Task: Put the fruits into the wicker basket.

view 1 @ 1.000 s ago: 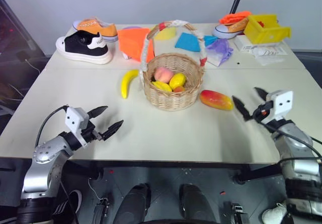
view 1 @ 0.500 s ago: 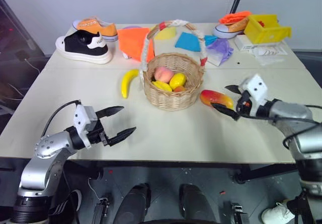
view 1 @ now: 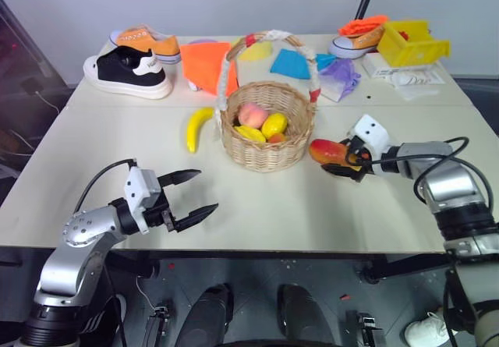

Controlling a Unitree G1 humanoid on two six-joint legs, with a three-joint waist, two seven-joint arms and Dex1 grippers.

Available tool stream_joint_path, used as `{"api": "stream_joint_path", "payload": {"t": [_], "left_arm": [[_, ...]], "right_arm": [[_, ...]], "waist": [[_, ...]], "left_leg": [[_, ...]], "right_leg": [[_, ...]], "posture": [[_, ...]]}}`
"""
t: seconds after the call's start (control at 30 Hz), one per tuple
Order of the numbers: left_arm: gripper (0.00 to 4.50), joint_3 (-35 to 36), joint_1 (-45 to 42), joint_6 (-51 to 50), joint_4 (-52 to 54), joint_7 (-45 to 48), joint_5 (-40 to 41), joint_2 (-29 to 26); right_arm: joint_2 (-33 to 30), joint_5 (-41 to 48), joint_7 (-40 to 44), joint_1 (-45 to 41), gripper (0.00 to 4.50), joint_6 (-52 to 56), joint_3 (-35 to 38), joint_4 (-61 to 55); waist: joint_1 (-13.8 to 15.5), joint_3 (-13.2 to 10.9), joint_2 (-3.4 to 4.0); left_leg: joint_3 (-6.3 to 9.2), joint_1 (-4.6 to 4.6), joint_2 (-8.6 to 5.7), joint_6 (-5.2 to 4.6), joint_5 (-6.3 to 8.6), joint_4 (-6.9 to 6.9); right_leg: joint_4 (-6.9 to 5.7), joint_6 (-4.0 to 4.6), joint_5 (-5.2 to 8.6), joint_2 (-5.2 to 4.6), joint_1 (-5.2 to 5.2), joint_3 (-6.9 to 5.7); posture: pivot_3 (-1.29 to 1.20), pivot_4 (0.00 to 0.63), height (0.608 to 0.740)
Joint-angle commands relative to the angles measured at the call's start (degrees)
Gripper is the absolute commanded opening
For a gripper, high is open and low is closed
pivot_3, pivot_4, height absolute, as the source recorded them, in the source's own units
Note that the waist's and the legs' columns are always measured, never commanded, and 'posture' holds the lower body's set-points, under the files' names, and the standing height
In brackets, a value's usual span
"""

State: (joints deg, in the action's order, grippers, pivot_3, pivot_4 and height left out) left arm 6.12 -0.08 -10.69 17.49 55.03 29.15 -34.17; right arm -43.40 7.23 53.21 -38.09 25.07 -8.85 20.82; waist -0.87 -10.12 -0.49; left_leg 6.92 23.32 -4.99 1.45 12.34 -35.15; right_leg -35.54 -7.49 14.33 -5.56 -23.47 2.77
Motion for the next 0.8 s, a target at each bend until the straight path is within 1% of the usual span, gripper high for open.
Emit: {"api": "stream_joint_path", "payload": {"t": [0.03, 0.13, 0.17, 0.23, 0.3, 0.33, 0.47, 0.63, 0.73, 0.8], "left_arm": [[4.46, 1.04, 0.41, 0.98, 1.6, -0.65, 0.1, 0.03], [4.46, 0.99, 0.64, 0.98, 1.83, -1.08, 0.1, 0.14], [4.49, 0.94, 0.73, 1.07, 1.89, -1.15, 0.04, 0.16], [4.5, 0.9, 0.72, 1.06, 1.85, -1.27, 0.05, 0.14], [4.5, 0.95, 0.65, 1.19, 1.69, -1.45, -0.13, 0.04], [4.5, 0.99, 0.59, 1.27, 1.6, -1.55, -0.24, -0.01], [4.5, 1.11, 0.36, 1.67, 1.2, -1.76, -0.34, -0.03], [4.5, 2.27, 0.75, 1.62, 1.26, -2.45, 0.69, 0.33], [4.5, 3.5, 0.82, 1.29, 1.48, -3.05, 1.93, 0.76], [4.5, 4.67, 0.21, 0.62, 1.34, -3.83, 3.33, 1.22]], "right_arm": [[0.11, -1.38, 0.61, -1.78, 4.49, -2.15, 0.48, 1.59], [0.67, -1.36, 1.06, -2.08, 4.49, -2.26, 1.02, 2.6], [0.78, -1.4, 1.21, -2.08, 4.25, -2.19, 1.16, 2.83], [1.03, -1.83, 0.68, -2.11, 3.71, -2.67, 1.46, 3.59], [0.95, -2.26, 0.2, -1.88, 2.75, -3.1, 1.64, 3.67], [0.83, -2.53, -0.04, -1.71, 2.35, -3.47, 1.7, 3.5], [0.23, 0.42, 0.97, 0.24, 2.35, -0.55, 4.64, -1.16], [-4.31, 8.07, 3.15, 10.88, 2.35, 8.67, 12.82, -19.96], [-4.88, 14.83, 1.98, 15.74, 2.35, 16.83, 19.21, -30.93], [-4.24, 19.1, 0.43, 16.45, 2.35, 21.57, 22.42, -36.8]], "waist": [[0.08, 0.0, 0.0], [0.23, 0.0, 0.0], [0.21, 0.0, 0.0], [0.16, 0.0, 0.0], [0.15, 0.0, 0.0], [0.14, 0.0, 0.0], [0.16, 0.0, 0.0], [0.65, 0.0, 0.0], [0.41, 0.0, 0.01], [0.14, 0.0, 0.02]], "left_leg": [[0.01, 0.0, 0.0, 0.0, 0.0, 0.0], [0.01, 0.01, -0.02, 0.0, 0.0, -0.01], [0.01, 0.01, -0.02, 0.0, 0.0, -0.02], [0.0, 0.01, -0.02, 0.0, 0.0, -0.02], [0.01, 0.01, -0.02, 0.0, 0.0, -0.01], [0.01, 0.0, -0.02, 0.0, 0.0, -0.01], [0.01, 0.01, -0.02, 0.0, 0.0, -0.01], [0.13, 0.06, -0.03, -0.02, 0.02, 0.0], [0.13, 0.06, -0.03, -0.03, 0.03, -0.02], [0.11, 0.05, -0.01, -0.03, 0.03, -0.02]], "right_leg": [[0.0, -0.04, -0.02, 0.0, 0.0, -0.01], [0.01, -0.06, -0.03, -0.01, 0.01, -0.01], [0.01, -0.06, -0.03, -0.01, 0.02, -0.01], [0.01, -0.05, -0.03, -0.01, 0.02, 0.0], [0.0, -0.06, -0.03, -0.01, 0.01, 0.0], [0.0, -0.06, -0.03, -0.01, 0.01, 0.0], [0.0, -0.07, -0.04, -0.01, 0.01, 0.0], [0.01, -0.08, -0.04, -0.03, 0.01, -0.07], [0.0, -0.08, -0.04, -0.04, 0.01, -0.06], [0.01, 0.05, 0.03, -0.04, 0.01, -0.05]], "posture": [[0.0, 0.15, 0.74], [0.0, 0.15, 0.74], [0.0, 0.15, 0.74], [0.0, 0.15, 0.74], [0.0, 0.15, 0.74], [0.0, 0.15, 0.74], [0.0, 0.15, 0.74], [0.0, 0.15, 0.74], [0.0, 0.15, 0.74], [0.0, 0.15, 0.74]]}}
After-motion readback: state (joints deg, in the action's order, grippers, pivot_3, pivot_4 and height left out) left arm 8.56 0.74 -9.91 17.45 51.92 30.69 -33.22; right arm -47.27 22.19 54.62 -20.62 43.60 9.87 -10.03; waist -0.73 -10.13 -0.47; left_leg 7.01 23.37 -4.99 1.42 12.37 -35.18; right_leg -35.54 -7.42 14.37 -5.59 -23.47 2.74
